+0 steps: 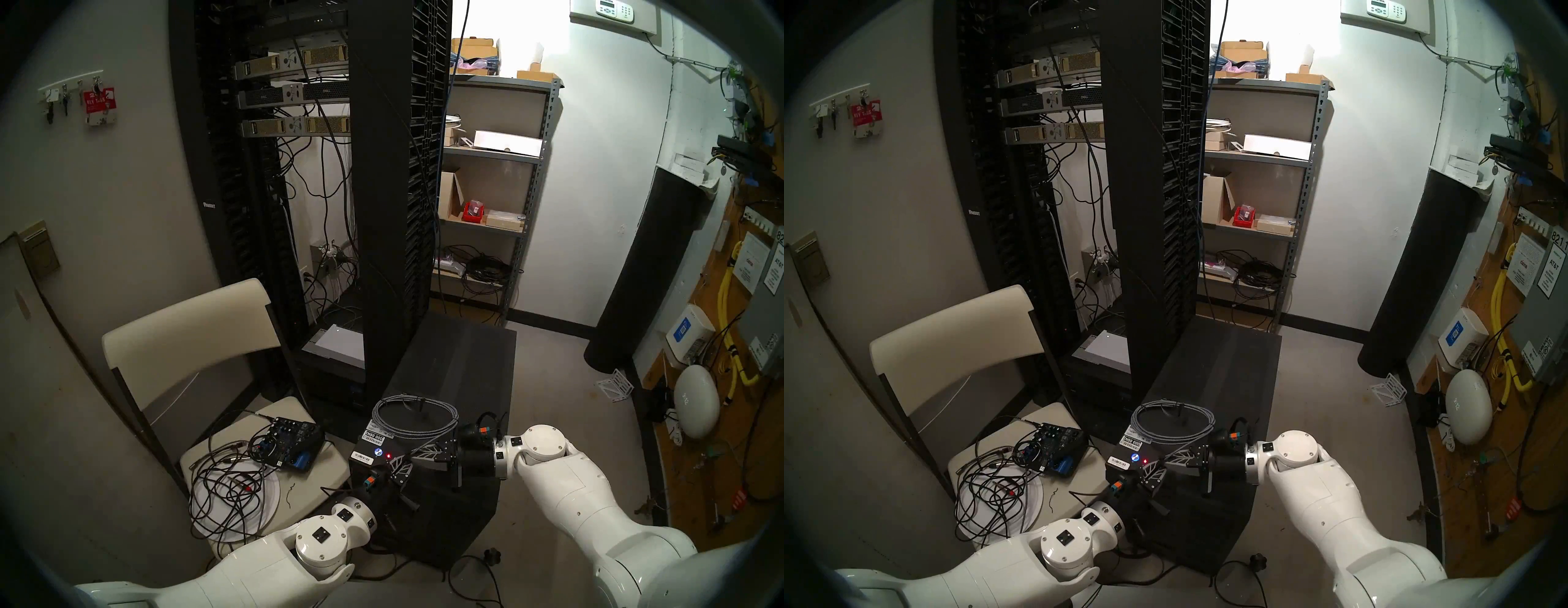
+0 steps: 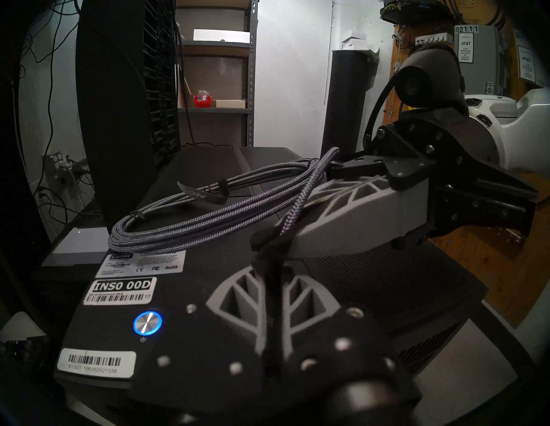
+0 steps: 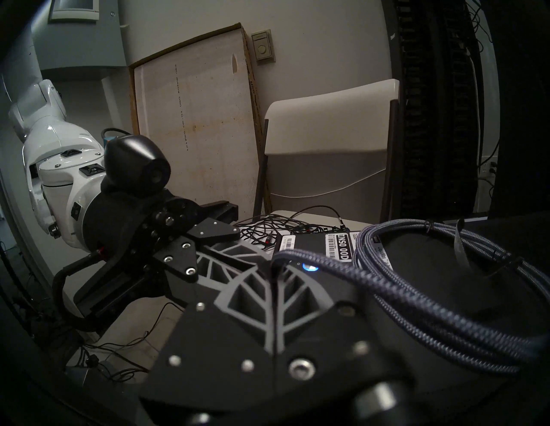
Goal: Insert the cable into the workstation's USB slot
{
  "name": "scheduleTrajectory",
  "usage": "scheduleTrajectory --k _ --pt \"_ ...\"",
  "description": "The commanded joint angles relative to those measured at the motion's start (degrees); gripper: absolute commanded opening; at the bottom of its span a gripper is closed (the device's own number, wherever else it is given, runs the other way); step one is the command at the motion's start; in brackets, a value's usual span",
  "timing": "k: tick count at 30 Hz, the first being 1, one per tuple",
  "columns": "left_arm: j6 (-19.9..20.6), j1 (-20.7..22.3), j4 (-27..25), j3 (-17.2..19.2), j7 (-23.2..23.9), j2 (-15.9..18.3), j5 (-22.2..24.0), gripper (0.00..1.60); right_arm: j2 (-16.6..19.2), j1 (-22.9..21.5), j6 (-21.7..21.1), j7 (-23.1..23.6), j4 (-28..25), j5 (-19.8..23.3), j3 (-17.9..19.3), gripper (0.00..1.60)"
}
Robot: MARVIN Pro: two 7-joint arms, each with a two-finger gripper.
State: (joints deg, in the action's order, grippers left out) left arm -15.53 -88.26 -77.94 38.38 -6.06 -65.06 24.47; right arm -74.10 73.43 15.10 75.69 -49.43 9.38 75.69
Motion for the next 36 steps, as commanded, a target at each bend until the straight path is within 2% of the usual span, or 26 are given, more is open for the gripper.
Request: scheduleTrajectory --k 1,5,20,36 --pt "-1.43 1.12 1.13 0.13 1.69 -0.48 0.35 0.00 -0.60 -0.58 0.13 0.66 -0.82 0.50 0.04 0.00" --pt "-2.34 1.76 2.15 0.31 3.35 -0.75 1.19 0.00 -0.62 -0.56 0.11 0.74 -0.84 0.43 0.16 0.00" --pt "-5.12 3.65 5.58 0.03 5.94 -1.36 -0.05 0.00 -0.93 -0.92 0.60 1.01 0.12 0.23 0.83 0.00" --pt "-2.36 4.03 5.40 1.73 8.20 -0.16 1.87 0.00 -1.43 -2.53 1.02 1.62 2.67 -0.11 1.01 0.00"
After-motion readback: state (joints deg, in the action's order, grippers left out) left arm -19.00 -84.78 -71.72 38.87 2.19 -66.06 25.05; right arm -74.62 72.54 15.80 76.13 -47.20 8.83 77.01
